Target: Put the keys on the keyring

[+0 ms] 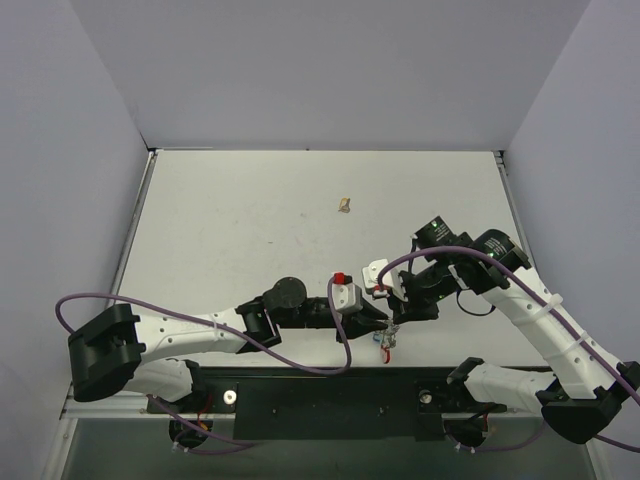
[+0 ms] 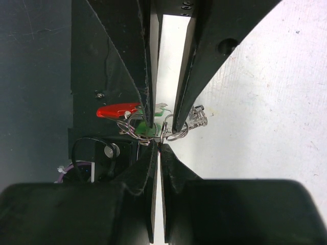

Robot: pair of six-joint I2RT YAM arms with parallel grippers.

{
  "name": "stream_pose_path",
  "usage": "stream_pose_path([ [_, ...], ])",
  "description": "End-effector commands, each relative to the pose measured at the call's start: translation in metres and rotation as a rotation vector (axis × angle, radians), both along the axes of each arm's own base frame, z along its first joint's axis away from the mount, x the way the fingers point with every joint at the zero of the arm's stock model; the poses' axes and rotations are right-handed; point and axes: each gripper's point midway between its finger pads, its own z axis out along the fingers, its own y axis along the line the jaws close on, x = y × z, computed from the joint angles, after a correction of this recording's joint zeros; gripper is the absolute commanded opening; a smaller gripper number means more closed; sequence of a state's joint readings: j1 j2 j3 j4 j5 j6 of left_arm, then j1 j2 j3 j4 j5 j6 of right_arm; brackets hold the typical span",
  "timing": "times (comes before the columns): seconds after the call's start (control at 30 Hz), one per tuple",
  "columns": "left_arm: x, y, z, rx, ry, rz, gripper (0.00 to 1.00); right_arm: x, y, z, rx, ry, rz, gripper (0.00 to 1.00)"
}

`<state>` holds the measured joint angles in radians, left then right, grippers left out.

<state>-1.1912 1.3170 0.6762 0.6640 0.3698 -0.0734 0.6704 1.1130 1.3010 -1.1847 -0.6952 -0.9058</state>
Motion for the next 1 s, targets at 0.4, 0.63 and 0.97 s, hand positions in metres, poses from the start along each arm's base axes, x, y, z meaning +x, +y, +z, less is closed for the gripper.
stream_pose_path([
  [0.4,0.0032,-0.0096,0.0415,-0.116,-0.052,0.014,0.27,-0.0025,0.0051,0.0097,0.041,0.022,-0.009,0.00],
  [0.63,0.0024,-0.0105,0.0423,-0.116,-0.058,0.011,0.25,-0.0027,0.0049,0.0090,0.043,0.026,-0.012,0.00],
  [0.97,-0.0004,-0.0136,0.0384,-0.090,-0.053,-0.012,0.00,-0.0034,0.0051,0.0100,0.047,0.024,-0.013,0.00],
])
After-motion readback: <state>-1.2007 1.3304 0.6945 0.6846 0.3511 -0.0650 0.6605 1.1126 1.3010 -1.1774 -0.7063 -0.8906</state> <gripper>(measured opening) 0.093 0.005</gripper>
